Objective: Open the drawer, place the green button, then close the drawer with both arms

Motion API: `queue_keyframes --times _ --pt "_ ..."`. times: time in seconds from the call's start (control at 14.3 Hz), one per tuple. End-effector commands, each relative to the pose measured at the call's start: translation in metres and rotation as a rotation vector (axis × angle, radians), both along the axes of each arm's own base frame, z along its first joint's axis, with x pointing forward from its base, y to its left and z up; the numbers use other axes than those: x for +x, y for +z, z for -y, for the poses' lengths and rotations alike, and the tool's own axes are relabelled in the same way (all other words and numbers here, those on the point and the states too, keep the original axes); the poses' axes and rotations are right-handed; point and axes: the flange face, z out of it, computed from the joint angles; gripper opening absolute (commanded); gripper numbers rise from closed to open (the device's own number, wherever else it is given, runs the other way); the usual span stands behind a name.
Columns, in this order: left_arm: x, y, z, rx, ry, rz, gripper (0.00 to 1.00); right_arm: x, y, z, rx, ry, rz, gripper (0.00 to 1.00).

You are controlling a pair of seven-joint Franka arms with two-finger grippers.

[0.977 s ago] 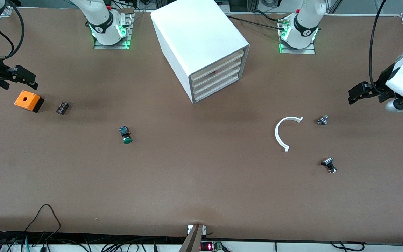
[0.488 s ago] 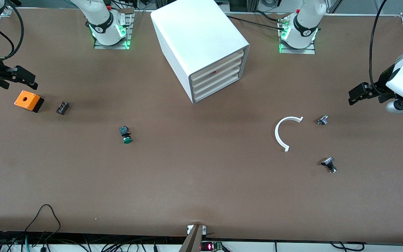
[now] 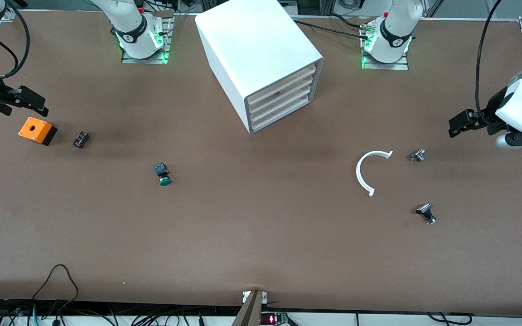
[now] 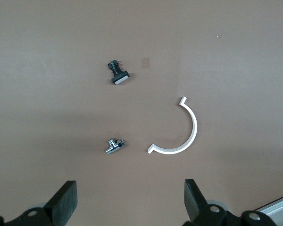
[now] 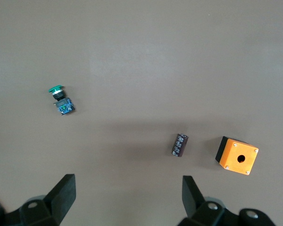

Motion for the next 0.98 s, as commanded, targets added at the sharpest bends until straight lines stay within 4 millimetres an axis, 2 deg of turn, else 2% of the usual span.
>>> queue_keyframes --times 0.0,0.14,0.21,0.35,0.49,0.56,0.7,0.91 --pt "0.005 0.007 0.000 0.017 -0.026 0.001 1.00 0.005 0.000 0.008 -0.004 -0.029 -0.003 1.00" --pt "0.007 0.004 0.000 0.015 -0.026 -0.002 1.00 0.017 -0.020 0.007 0.002 -0.030 -0.039 1.00" --pt "0.008 0.000 -0.001 0.013 -0.023 -0.008 1.00 0.028 -0.031 0.001 0.002 -0.020 -0.056 1.00" --pt "0.008 -0.002 0.000 0.013 -0.011 -0.012 1.00 0.043 -0.036 -0.002 -0.002 -0.007 -0.066 1.00" --pt "0.007 -0.008 0.001 0.014 -0.011 -0.028 1.00 0.049 -0.054 -0.002 -0.003 0.009 -0.090 1.00" --pt "0.008 -0.011 0.001 0.014 -0.009 -0.037 1.00 0.053 -0.063 -0.012 -0.004 0.027 -0.104 1.00" --pt "0.010 -0.021 0.005 0.012 -0.014 -0.055 1.00 0.060 -0.079 -0.044 -0.021 0.067 -0.126 1.00" --pt "0.021 -0.052 0.011 -0.047 -0.007 -0.105 1.00 0.072 -0.106 -0.052 -0.024 0.065 -0.136 1.00"
